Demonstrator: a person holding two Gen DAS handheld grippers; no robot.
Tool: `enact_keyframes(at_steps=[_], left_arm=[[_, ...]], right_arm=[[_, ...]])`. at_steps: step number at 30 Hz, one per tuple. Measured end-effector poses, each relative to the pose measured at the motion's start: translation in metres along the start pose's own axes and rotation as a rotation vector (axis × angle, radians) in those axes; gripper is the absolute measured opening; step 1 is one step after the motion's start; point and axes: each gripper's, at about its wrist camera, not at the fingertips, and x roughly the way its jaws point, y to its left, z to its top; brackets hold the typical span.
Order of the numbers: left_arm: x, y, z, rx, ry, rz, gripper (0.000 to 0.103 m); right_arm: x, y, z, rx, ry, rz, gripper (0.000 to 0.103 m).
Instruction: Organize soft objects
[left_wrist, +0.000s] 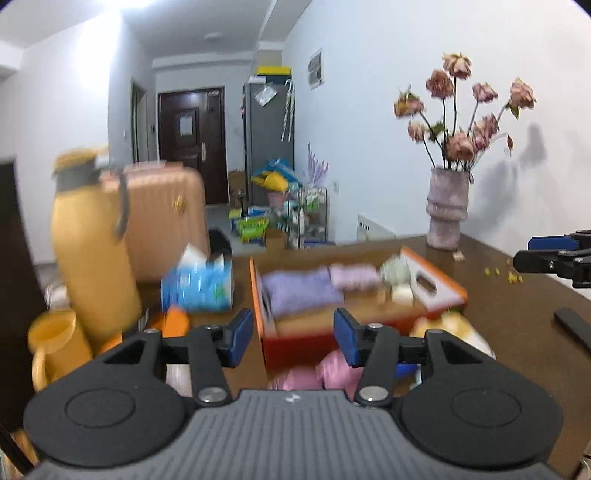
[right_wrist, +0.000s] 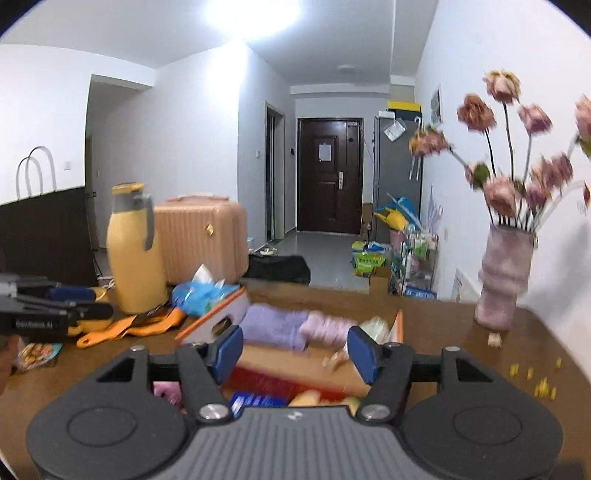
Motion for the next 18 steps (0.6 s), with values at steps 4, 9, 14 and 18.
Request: enact_keyframes(at_steps=[4,9,14,18], left_arm=[[-0.026,-0.002,-0.055,-0.034,0.014,0.053,0.057],[-0.032,0.011,-0.107,-0.178,0.141,0.006,0.064],[-0.021,0.012,-0.111,-0.181,0.175,0.014,0.064],[-0.005,0.008,-0.102,-0.201,0.179,-0.036,0.064]], right_arm=[[-0.023,0.024,-0.049,0.067,0.014,0.010,0.064],[-0.039,0.046,-0.098,0.135,0.063,0.033,0.066],[-0.029,0.052,-0.114,0.141,0.117,0.030,0.066],[-0.013,0.059,-0.115,0.124,0.127,0.050,0.066]])
